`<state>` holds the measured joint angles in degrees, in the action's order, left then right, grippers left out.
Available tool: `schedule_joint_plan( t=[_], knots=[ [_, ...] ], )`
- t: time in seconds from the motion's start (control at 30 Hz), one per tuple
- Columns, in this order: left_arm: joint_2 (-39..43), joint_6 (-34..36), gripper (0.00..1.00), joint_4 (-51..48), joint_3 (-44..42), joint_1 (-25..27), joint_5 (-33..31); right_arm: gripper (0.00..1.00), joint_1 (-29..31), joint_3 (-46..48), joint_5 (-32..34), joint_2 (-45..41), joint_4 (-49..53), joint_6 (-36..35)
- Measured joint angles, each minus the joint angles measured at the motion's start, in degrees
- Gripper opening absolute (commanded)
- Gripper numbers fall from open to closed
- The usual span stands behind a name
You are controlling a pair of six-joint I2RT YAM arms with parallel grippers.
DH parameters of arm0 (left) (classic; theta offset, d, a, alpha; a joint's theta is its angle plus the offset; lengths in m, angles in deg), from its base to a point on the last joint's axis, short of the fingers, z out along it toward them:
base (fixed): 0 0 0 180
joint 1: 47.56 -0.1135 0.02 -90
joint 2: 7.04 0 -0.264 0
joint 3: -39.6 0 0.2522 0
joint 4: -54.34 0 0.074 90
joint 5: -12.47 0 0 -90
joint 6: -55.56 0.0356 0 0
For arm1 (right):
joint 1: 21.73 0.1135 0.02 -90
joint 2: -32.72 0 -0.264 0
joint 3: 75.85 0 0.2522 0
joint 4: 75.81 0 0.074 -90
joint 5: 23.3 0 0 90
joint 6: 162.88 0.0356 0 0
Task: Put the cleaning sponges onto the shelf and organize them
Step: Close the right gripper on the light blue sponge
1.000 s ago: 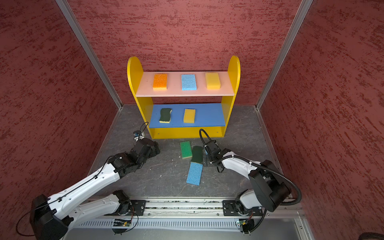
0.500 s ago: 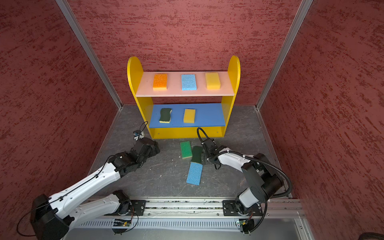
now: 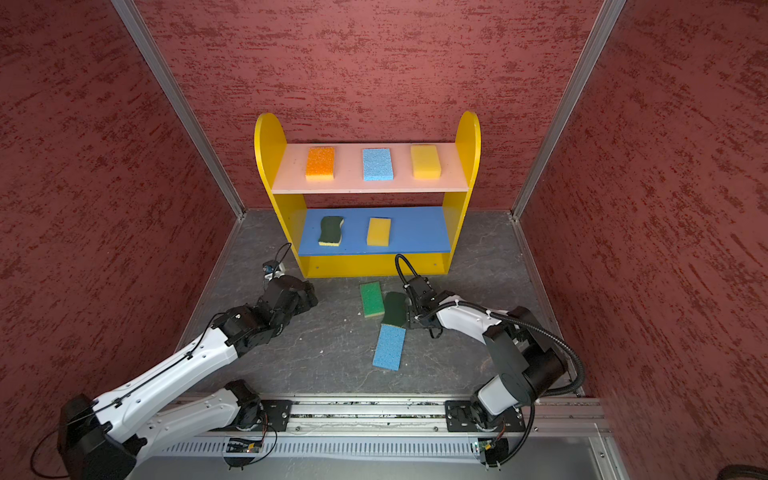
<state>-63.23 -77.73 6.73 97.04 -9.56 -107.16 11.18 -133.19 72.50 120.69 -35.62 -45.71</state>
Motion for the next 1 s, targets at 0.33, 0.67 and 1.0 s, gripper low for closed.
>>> schedule_joint_plan(
  t=[0.33, 0.67, 1.0],
  knots=[
    [0.0, 0.0, 0.86, 0.0, 0.0, -0.1, 0.2, 0.39, -1.3, 0.6, -1.9, -0.8, -0.2, 1.0],
    [0.0, -0.6, 0.87, 0.0, 0.0, -0.1, 0.8, 0.42, -1.9, 0.9, -2.8, -1.6, 0.5, 0.3],
    [-0.3, -1.0, 0.87, 0.0, 0.0, -0.1, 1.1, 0.56, -2.0, 0.9, -2.5, -1.6, 1.2, -0.5]
  ],
)
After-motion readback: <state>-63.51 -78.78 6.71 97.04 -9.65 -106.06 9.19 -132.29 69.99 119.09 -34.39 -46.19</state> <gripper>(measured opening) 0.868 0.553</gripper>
